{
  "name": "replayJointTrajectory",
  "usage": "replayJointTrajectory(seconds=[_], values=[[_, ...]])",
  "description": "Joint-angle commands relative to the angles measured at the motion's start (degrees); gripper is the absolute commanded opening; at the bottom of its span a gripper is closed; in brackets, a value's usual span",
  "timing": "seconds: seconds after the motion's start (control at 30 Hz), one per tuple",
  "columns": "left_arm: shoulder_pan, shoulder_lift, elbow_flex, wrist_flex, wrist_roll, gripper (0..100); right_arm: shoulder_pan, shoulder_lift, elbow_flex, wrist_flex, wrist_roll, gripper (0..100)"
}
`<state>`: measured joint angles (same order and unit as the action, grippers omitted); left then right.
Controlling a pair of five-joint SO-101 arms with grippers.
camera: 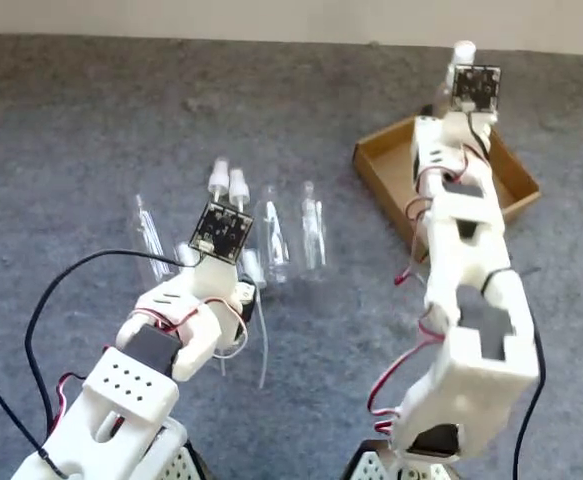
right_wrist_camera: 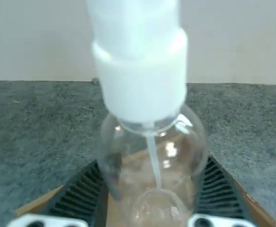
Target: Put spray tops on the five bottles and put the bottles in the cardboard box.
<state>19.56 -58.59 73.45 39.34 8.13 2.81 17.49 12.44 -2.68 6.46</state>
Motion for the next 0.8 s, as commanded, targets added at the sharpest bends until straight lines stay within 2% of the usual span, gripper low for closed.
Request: replayJointTrajectory(seconds=[0.0,0.23,0.57,0.77], values=[[-0.31,-0.22,-0.31,-1.32,-0.35,1,0.84,4.26,-9.63,-1.45,0.44,16.9],[-0.31,-0.22,-0.22,-1.32,-0.35,1,1.8,14.99,-20.26,-1.45,0.44,16.7],[-0.31,-0.22,-0.22,-1.41,-0.35,1,3.47,22.9,-26.86,-1.45,0.44,16.7],[-0.31,-0.22,2.86,-7.3,-0.35,1,4.09,24.92,-26.86,-1.45,0.44,16.7]])
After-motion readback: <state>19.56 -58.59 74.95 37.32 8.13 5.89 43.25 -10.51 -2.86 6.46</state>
